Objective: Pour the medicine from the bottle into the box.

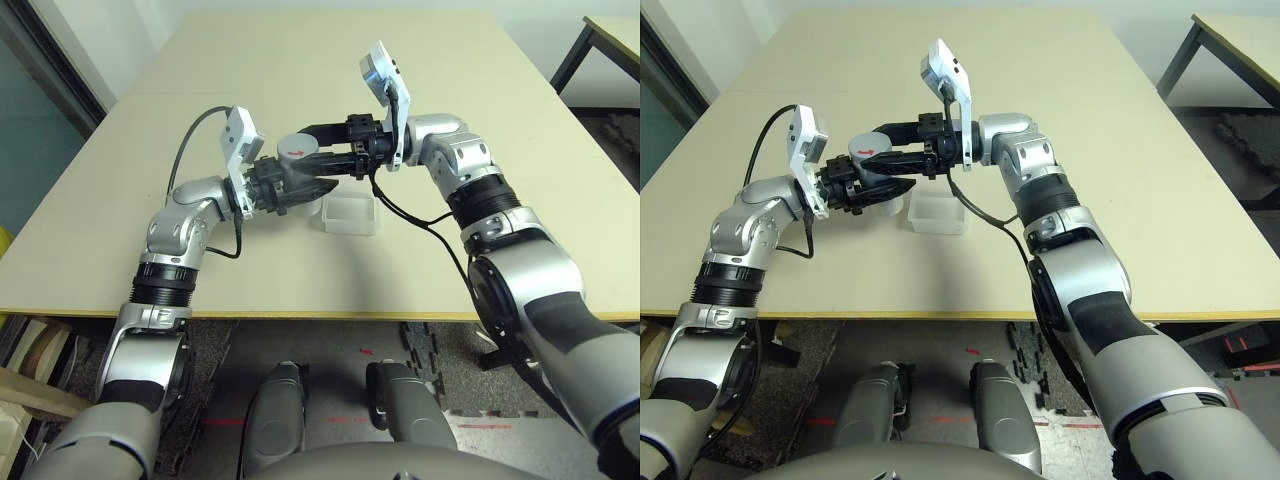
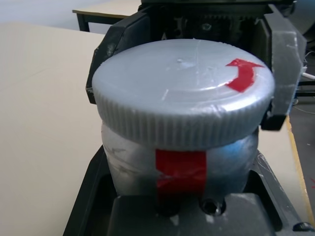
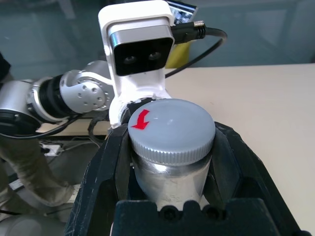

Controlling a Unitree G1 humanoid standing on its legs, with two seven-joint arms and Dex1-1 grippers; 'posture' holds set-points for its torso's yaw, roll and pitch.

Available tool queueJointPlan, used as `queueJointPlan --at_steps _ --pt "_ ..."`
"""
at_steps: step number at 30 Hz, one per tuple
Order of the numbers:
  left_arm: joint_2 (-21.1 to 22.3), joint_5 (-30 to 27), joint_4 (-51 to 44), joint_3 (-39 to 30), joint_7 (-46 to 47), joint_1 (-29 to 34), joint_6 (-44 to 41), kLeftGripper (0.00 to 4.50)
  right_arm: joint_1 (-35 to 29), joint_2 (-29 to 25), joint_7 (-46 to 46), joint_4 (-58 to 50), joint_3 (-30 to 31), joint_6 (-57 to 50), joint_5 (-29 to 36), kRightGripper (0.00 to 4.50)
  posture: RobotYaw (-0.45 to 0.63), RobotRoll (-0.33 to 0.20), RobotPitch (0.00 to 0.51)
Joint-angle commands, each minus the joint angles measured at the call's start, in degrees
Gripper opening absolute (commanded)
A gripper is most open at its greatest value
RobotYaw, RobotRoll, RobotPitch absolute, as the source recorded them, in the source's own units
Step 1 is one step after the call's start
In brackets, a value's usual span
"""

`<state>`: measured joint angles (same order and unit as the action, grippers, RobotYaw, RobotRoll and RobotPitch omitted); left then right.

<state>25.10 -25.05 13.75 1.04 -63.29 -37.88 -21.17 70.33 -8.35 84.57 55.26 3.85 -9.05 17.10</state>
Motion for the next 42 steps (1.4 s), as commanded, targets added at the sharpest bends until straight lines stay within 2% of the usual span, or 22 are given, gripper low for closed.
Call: queueJointPlan --at_steps 1,5,14,15,19,28,42 --pt "0.5 0.1 1.2 0.3 -0.1 0.4 -1.8 2.65 4.5 2.7 7.9 1.7 -1.5 1.6 5.5 2.59 -0.01 0.0 0.129" --pt "0.7 -0.2 0.7 0.2 -0.1 0.7 -2.3 2.65 6.7 3.4 7.9 6.0 -1.7 3.0 5.7 2.59 0.0 0.0 0.134" --pt "1.0 0.2 0.1 -0.3 0.6 1.2 -3.0 2.65 10.3 4.9 4.2 14.1 -5.2 7.2 1.1 2.59 0.01 0.0 0.141" --pt "1.1 0.4 0.3 -0.4 0.8 1.1 -2.8 2.65 10.3 4.9 3.7 14.3 -5.2 7.3 0.5 3.31 0.02 0.0 0.141" --pt "1.0 1.2 1.7 -0.8 1.6 0.6 -1.7 2.65 9.6 4.5 3.6 14.1 -5.4 7.8 -1.1 4.49 0.01 0.0 0.14" --pt "0.7 2.3 5.5 -0.7 2.2 -1.2 0.7 2.65 7.2 2.8 3.2 12.5 -5.0 8.6 -3.1 4.5 -0.01 0.0 0.138" --pt "0.1 2.7 5.8 -0.1 1.8 -1.9 1.9 2.65 5.8 2.9 -3.5 11.9 -5.1 11.1 -5.5 4.5 -0.01 0.0 0.134"
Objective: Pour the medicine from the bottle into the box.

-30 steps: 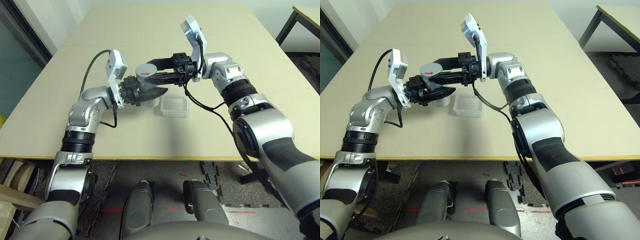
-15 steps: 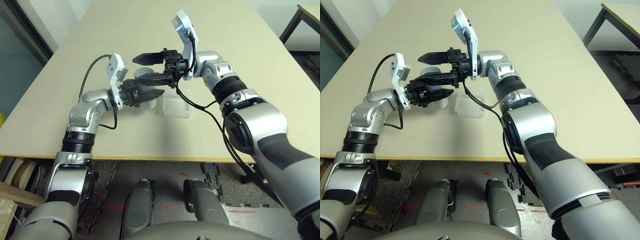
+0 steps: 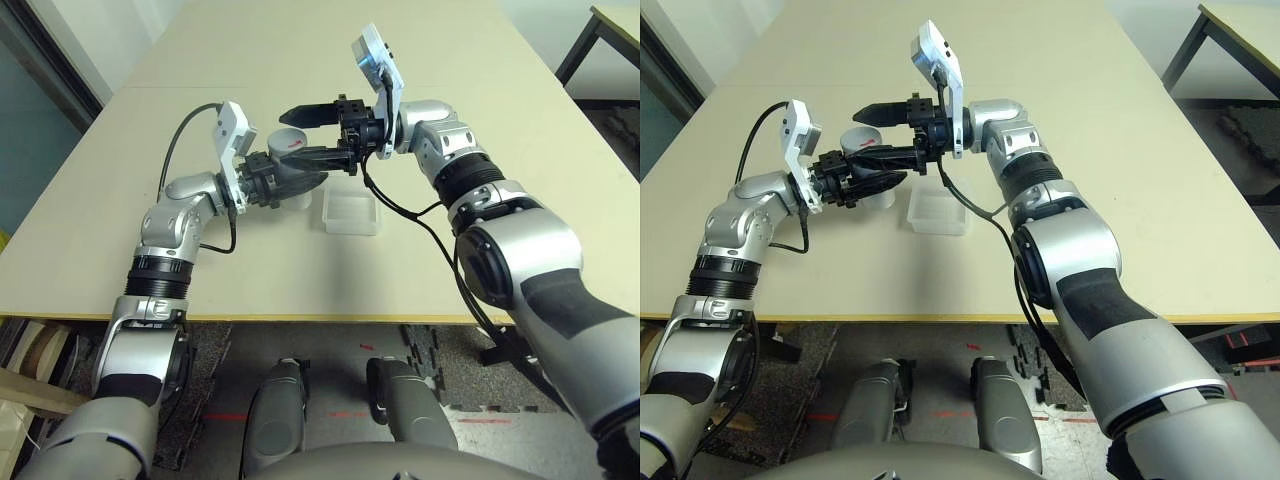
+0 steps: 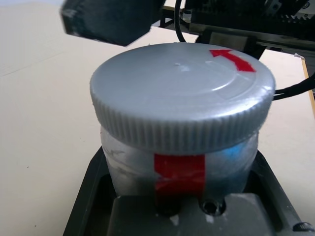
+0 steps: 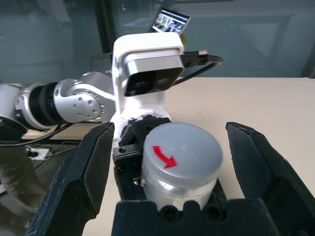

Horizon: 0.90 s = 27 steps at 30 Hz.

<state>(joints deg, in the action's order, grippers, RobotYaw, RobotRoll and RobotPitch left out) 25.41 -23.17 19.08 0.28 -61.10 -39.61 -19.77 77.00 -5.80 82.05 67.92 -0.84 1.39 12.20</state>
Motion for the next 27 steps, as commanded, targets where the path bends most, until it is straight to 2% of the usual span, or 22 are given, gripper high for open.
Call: queueJointPlan --at_steps 1,16,27 --pt "-0.2 0.9 0.3 0.7 -0.4 -0.1 0.5 2.65 -0.9 0.4 -1.3 -0.8 -0.5 0.6 -0.6 4.5 -0.01 0.0 0.135" --pt "-0.7 0.8 -0.4 1.0 -0.5 -0.2 0.5 2.65 -0.5 2.4 -5.9 0.0 -0.3 1.7 -2.0 4.5 0.0 0.0 0.134" --pt "-0.6 0.6 -1.0 0.9 -0.7 0.1 0.2 2.65 -0.3 0.7 -11.3 1.8 -0.7 2.5 -3.8 4.5 -0.01 0.0 0.136"
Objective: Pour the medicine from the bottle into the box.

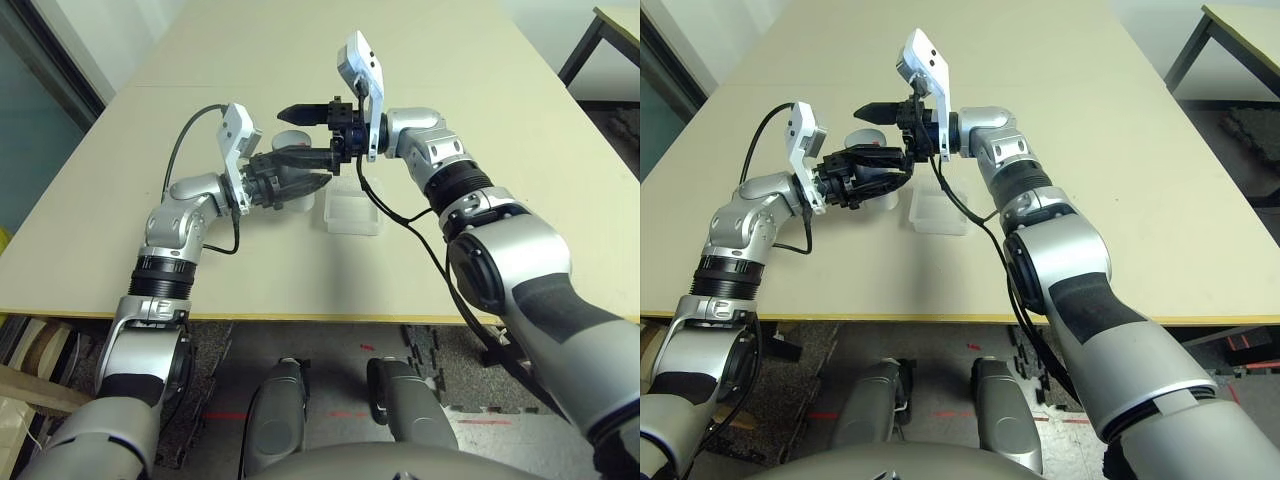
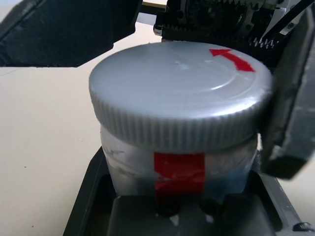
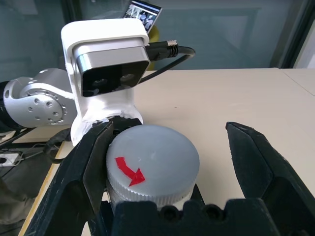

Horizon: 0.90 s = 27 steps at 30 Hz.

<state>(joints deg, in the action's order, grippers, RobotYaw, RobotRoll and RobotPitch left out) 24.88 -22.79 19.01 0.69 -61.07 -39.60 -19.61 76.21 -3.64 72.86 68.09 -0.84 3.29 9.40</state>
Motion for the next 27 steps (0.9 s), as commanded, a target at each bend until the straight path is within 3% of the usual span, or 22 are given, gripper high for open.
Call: queueJointPlan --at_steps 1,27 --pt "0.0 0.2 -0.9 0.5 -0.8 0.1 0.1 2.65 0.4 -1.8 -2.2 1.8 -0.9 0.5 -1.0 4.5 -0.01 0.0 0.135" --pt "0.4 0.4 -0.2 0.0 -0.6 0.2 0.3 2.65 -0.2 -13.3 -0.7 4.8 -2.4 0.0 -2.3 4.5 0.01 0.0 0.123"
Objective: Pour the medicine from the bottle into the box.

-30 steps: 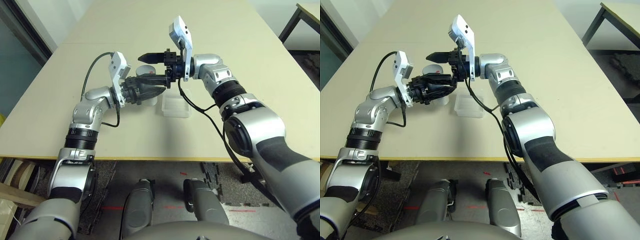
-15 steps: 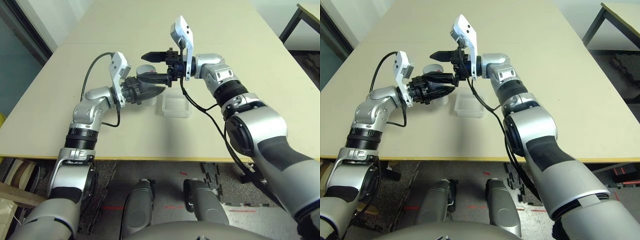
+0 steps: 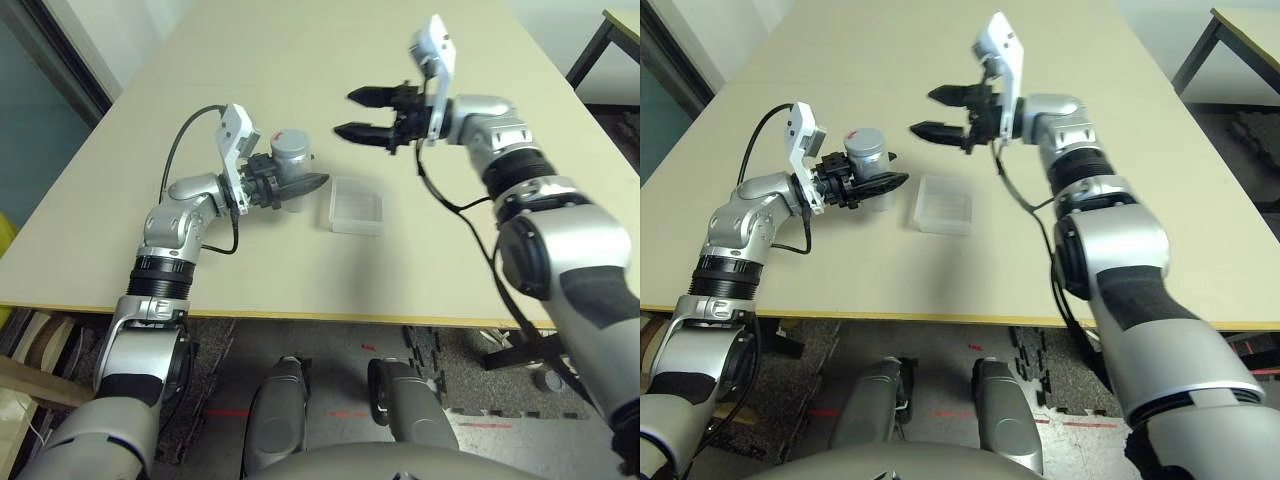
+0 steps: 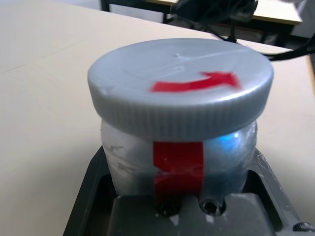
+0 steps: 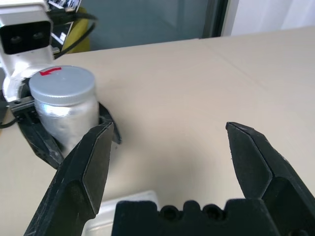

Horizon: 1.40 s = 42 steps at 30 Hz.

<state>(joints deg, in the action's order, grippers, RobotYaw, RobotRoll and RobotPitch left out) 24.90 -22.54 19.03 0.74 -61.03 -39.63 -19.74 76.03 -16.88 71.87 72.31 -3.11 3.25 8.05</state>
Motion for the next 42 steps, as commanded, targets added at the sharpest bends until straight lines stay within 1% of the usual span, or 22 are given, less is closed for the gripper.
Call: queueJointPlan --at_steps 1,5,12,16,23,33,42 --pt "0.4 0.2 -0.2 -0.1 -0.6 0.3 0.5 2.65 0.0 -0.1 0.5 0.5 -0.2 0.1 -1.1 4.5 0.01 0.0 0.123" --pt "0.5 0.4 0.3 -0.3 -0.6 0.2 0.7 2.65 0.1 0.3 4.0 0.0 -0.1 -0.4 -0.9 4.5 0.0 0.0 0.124" --pt "0.4 0.6 1.1 -0.2 -0.6 -0.2 1.0 2.65 0.0 2.3 13.3 -2.4 0.1 -1.8 0.2 4.5 0.0 0.0 0.125" --pt "0.1 0.8 1.5 0.0 -0.4 -0.6 1.3 2.65 0.0 4.3 15.2 -4.3 0.2 -2.4 0.7 4.5 -0.01 0.0 0.124" --pt "-0.3 1.0 2.3 0.4 -0.6 -1.0 1.9 2.65 -0.3 7.4 13.1 -6.1 0.0 -2.1 0.8 4.5 -0.01 0.0 0.122" --pt "-0.5 0.8 1.5 0.6 -0.7 -0.9 1.7 2.65 0.3 11.3 7.9 -4.9 0.4 -0.6 -0.1 4.5 0.0 0.0 0.124" --pt "-0.3 0.6 0.8 0.7 -0.7 -0.3 1.4 2.65 0.8 12.5 3.8 -3.6 0.6 0.7 -1.1 4.5 0.01 0.0 0.126"
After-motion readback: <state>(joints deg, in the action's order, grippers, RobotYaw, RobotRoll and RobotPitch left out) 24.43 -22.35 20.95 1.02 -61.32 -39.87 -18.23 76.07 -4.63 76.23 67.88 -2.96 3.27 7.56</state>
